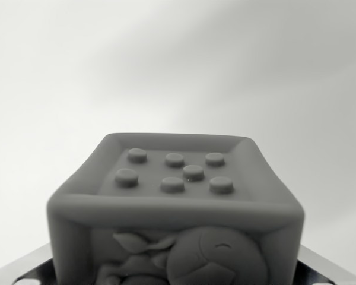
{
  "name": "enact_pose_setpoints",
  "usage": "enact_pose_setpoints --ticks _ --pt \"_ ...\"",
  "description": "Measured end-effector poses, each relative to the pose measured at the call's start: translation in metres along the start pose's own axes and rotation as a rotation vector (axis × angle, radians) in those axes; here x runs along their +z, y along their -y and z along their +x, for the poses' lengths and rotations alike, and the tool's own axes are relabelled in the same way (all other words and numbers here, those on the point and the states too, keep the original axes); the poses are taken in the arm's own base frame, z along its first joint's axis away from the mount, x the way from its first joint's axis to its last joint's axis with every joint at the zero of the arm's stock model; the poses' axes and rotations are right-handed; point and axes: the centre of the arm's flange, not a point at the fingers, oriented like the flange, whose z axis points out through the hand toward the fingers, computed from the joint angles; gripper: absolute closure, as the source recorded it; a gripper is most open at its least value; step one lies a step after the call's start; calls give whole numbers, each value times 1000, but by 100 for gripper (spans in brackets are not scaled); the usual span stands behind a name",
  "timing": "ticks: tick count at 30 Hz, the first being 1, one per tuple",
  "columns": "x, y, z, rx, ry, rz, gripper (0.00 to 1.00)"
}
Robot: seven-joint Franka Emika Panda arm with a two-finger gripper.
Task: Destack cube
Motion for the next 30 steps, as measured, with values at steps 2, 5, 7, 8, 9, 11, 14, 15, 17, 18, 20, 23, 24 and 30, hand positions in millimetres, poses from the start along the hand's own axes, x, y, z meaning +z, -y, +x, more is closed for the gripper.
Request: enact_pose_setpoints --ticks 2,5,7,8,9,11,14,15,17,18,20,23,24,30 --pt "0 -1 3 3 0 0 100" --pt "5 -1 5 5 1 -1 100" --pt "14 -1 5 5 3 -5 100" --pt "18 -1 5 5 3 -6 100" --pt "23 -1 5 5 4 -9 100" --pt "29 -1 5 4 4 -10 100" --pt "38 -1 5 4 4 -8 100" --pt "41 -1 5 4 4 -8 100" --pt "46 -1 5 4 3 -7 100" --pt "49 -1 5 4 3 -7 100" --pt "56 -1 4 4 3 -8 100" --pt "64 -2 4 4 4 -9 100" --pt "67 -2 4 4 4 -9 100" --pt "82 -1 4 4 3 -8 100"
